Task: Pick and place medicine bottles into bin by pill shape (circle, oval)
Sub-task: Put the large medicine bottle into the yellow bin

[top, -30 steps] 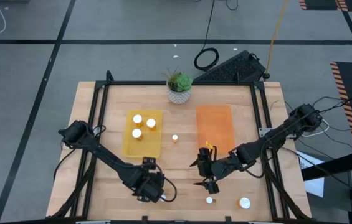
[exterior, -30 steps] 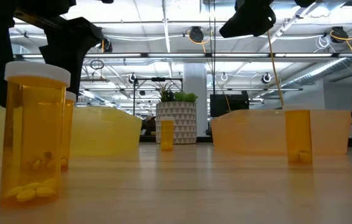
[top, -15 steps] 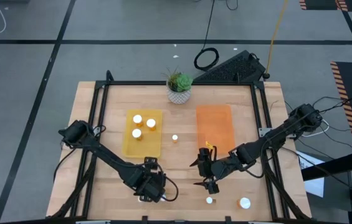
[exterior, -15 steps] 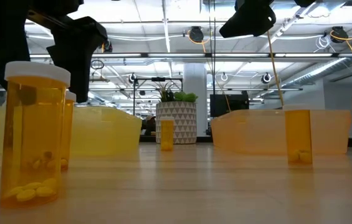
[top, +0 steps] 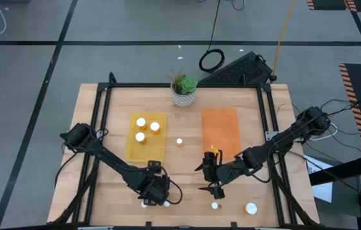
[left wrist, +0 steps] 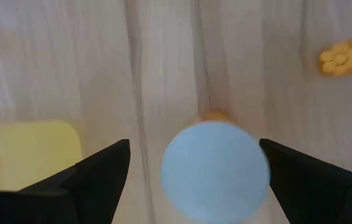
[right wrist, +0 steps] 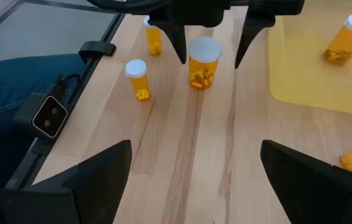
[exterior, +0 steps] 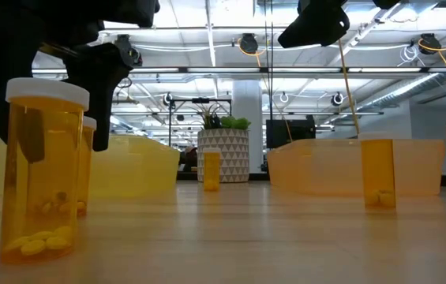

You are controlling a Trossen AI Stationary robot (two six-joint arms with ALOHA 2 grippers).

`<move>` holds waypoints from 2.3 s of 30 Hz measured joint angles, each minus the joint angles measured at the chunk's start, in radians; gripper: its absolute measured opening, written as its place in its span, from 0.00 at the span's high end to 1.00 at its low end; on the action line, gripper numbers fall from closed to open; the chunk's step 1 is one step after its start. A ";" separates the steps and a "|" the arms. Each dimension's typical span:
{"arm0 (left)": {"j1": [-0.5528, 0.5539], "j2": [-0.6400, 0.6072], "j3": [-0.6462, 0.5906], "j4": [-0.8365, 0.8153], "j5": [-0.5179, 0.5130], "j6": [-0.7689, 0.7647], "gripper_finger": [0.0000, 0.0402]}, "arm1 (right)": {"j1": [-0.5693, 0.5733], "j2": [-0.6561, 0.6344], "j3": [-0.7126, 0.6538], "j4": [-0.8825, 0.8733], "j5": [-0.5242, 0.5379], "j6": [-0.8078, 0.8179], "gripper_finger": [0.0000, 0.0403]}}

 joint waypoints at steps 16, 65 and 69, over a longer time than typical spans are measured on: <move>0.000 -0.013 0.006 -0.006 0.020 0.003 0.47 | -0.002 0.000 0.000 0.000 0.000 -0.003 0.13; -0.031 0.017 0.003 0.181 0.073 0.461 0.20 | -0.014 0.000 0.000 -0.001 0.001 -0.003 0.13; -0.024 0.044 0.003 0.192 0.066 0.480 0.20 | -0.014 0.000 0.000 -0.001 0.000 -0.001 0.13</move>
